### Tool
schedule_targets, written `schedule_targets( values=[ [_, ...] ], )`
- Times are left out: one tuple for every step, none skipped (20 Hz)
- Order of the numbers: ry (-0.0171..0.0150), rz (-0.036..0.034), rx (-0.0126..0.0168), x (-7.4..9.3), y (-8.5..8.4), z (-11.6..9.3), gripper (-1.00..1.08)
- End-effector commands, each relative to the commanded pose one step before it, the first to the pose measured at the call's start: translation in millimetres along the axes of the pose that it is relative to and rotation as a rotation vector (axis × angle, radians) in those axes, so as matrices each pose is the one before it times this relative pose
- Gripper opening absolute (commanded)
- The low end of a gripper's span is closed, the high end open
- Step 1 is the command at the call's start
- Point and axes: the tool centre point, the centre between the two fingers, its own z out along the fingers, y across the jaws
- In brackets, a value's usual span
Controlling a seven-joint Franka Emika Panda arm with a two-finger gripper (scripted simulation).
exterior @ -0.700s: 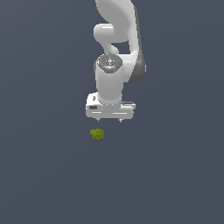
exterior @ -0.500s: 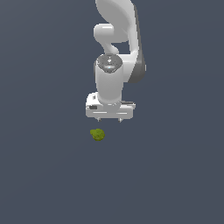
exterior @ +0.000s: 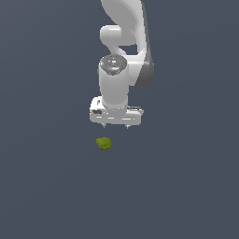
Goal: Pick up the object and move it to a goal position.
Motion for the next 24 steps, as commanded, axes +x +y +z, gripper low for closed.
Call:
schedule_targets(
  values=[
    [-0.00014, -0.00526, -0.00028, 0.09, 0.21, 0.84, 1.00],
    [0.00024, -0.00483, -0.00015, 0.18, 0.49, 0.59, 1.00],
    [0.00023, -0.00585, -0.00010, 0.19, 0.65, 0.72, 1.00],
    [0.00024, -0.00697, -0.00007, 0.20, 0.78, 0.85, 1.00],
    [0.00029, -0.00811, -0.00009, 0.23, 0.92, 1.00, 1.00],
    [0.00037, -0.00938, -0.00015, 0.27, 1.02, 1.15, 1.00],
    [0.00045, -0.01066, -0.00021, 0.31, 1.13, 1.31, 1.00],
    [0.00052, -0.01189, -0.00026, 0.34, 1.25, 1.46, 1.00],
    [0.00057, -0.01304, -0.00028, 0.34, 1.37, 1.60, 1.00],
    [0.00060, -0.01415, -0.00027, 0.33, 1.50, 1.74, 1.00],
    [0.00064, -0.01532, -0.00026, 0.32, 1.63, 1.88, 1.00],
    [0.00069, -0.01650, -0.00027, 0.31, 1.75, 2.03, 1.00],
    [0.00074, -0.01770, -0.00028, 0.29, 1.88, 2.18, 1.00],
    [0.00079, -0.01890, -0.00028, 0.25, 2.00, 2.33, 1.00],
    [0.00085, -0.02009, -0.00028, 0.21, 2.13, 2.48, 1.00],
    [0.00090, -0.02130, -0.00027, 0.15, 2.25, 2.62, 1.00],
    [0.00096, -0.02250, -0.00026, 0.09, 2.36, 2.77, 1.00],
    [0.00101, -0.02337, -0.00025, 0.01, 2.45, 2.88, 1.00],
    [0.00103, -0.02342, -0.00022, -0.07, 2.44, 2.88, 1.00],
    [0.00104, -0.02342, -0.00020, -0.15, 2.42, 2.88, 1.00],
    [0.00106, -0.02343, -0.00017, -0.23, 2.39, 2.88, 1.00],
    [0.00108, -0.02342, -0.00015, -0.31, 2.38, 2.88, 1.00],
    [0.00111, -0.02342, -0.00013, -0.39, 2.35, 2.88, 1.00],
    [0.00113, -0.02342, -0.00011, -0.47, 2.32, 2.88, 1.00]
  ],
)
